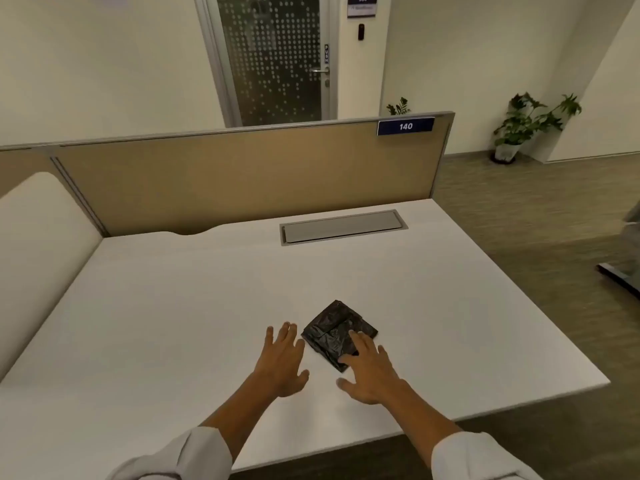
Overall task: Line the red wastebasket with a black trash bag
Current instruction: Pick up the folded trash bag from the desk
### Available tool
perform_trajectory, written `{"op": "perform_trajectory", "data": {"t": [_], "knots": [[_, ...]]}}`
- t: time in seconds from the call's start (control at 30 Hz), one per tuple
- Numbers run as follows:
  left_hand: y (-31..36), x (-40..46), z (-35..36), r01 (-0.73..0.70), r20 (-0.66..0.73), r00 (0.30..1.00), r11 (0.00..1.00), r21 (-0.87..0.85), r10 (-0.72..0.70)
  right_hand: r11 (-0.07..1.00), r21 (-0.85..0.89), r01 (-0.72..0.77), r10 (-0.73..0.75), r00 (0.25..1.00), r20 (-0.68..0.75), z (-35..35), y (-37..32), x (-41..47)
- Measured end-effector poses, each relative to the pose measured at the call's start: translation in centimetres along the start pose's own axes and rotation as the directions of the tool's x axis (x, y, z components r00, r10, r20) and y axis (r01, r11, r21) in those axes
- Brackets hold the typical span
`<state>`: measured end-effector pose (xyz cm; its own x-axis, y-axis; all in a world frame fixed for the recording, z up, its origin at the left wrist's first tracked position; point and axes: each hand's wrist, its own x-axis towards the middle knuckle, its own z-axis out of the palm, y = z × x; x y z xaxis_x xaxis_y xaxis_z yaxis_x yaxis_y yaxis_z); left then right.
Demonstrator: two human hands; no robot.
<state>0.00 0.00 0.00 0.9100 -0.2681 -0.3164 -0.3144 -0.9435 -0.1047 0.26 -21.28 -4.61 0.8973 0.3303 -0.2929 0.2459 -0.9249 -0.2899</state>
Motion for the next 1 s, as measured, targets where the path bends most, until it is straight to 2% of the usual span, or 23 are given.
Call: {"op": "perform_trajectory", "data": {"t": [0.23, 0.37, 0.4, 0.47, 0.53, 0.6, 0.63, 0.7, 0.77, 0.87, 1.0], "knots": [[-0.7, 0.3, 0.7, 0.006, 0.016, 1.000, 0.999, -0.040, -0.005, 0.967, -0.255, -0.002, 0.048, 0.984, 0.174, 1.8, -1.0, 2.8], [-1.7, -0.5, 0.4, 0.023, -0.031, 0.999, 0.997, -0.070, -0.025, 0.958, -0.281, -0.054, 0.090, 0.989, 0.118, 2.3, -1.2, 3.2], [-1.8, -0.8, 0.3, 0.029, -0.036, 0.999, 0.996, -0.089, -0.032, 0.971, -0.231, -0.060, 0.076, 0.995, 0.059, 2.3, -1.4, 3.0], [-2.1, -1.2, 0.3, 0.035, -0.076, 0.996, 0.983, -0.182, -0.049, 0.998, -0.065, -0.021, 0.010, 0.986, -0.168, 2.2, -1.5, 2.6], [-1.8, -1.7, 0.4, 0.021, -0.147, 0.986, 0.942, -0.334, -0.073, 0.993, 0.108, 0.052, -0.001, 0.903, -0.429, 2.0, -1.7, 1.9], [-1.0, -2.4, 0.6, -0.002, -0.211, 0.967, 0.827, -0.562, -0.140, 0.949, 0.285, 0.136, 0.069, 0.792, -0.607, 1.0, -2.3, 0.4], [-0.3, -2.9, 0.6, -0.002, -0.211, 0.959, 0.736, -0.677, -0.191, 0.920, 0.356, 0.163, 0.110, 0.765, -0.635, 0.2, -2.7, -0.6], [1.0, -3.8, 0.8, -0.020, -0.205, 0.943, 0.571, -0.821, -0.261, 0.840, 0.503, 0.201, 0.187, 0.764, -0.618, -1.2, -3.0, -2.7], [2.2, -4.7, 1.1, -0.068, -0.231, 0.934, 0.498, -0.865, -0.274, 0.754, 0.613, 0.235, 0.211, 0.798, -0.564, -2.3, -2.9, -4.6], [3.5, -6.3, 0.7, -0.135, -0.271, 0.928, 0.446, -0.885, -0.257, 0.660, 0.710, 0.246, 0.173, 0.869, -0.463, -3.9, -2.5, -7.3], [5.2, -8.7, -0.6, -0.133, -0.293, 0.912, 0.468, -0.874, -0.286, 0.585, 0.776, 0.236, 0.151, 0.908, -0.391, -5.1, -1.6, -10.0]]}}
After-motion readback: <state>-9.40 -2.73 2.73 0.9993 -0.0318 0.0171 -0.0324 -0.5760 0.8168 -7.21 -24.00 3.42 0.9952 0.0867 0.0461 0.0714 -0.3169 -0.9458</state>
